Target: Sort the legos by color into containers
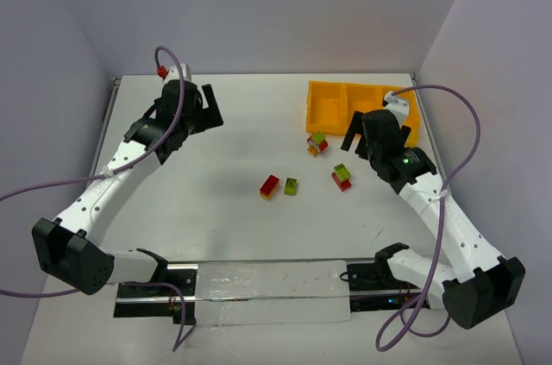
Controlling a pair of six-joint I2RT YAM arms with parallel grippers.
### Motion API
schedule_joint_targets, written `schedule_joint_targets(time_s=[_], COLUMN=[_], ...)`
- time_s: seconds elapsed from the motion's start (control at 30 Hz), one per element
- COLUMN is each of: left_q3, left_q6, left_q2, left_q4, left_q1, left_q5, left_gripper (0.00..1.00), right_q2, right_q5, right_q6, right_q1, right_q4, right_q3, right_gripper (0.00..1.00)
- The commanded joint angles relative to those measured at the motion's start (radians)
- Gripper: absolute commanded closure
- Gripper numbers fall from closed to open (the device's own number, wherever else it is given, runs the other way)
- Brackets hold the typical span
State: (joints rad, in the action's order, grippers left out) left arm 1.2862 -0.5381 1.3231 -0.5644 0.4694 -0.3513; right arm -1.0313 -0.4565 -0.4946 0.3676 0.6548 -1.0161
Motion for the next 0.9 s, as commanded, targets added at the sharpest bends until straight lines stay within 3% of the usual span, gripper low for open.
schedule_joint_targets(time_s=[0.0,0.23,0.37,0.63,0.87], left_q3=[-0.005,-0.040,0.003,0.065,0.098], left_q6=[-0.003,-0.024,-0.024,0.022,0.056], left_q2=[-0.009,-0.010,0.041,0.125,0.162], left_q4=[0.060,0.138,0.102,0.042,0.022], left_q1=[-0.005,-0.005,-0.005,-0.005,-0.005], left_q5=[0.043,0.107,0.143,0.166,0.161], left_gripper=[0.01,0.01,0.01,0.01,0.01], right_q2=[0.019,0.018,-0.051,-0.210,-0.314], right_q5=[-0.007,0.046,0.119,0.074,0.023], right_q6=[-0.035,0.027,0.043,0.027,0.048], right_q1=[-0.004,-0.041,-0.194,-0.409,-0.493], right_q4=[-0.021,-0.024,-0.011,-0.046,-0.138], right_q3=[-0.004,0.005,0.007,-0.009,-0.008], right_gripper=[0.00,0.00,0.00,0.00,0.00])
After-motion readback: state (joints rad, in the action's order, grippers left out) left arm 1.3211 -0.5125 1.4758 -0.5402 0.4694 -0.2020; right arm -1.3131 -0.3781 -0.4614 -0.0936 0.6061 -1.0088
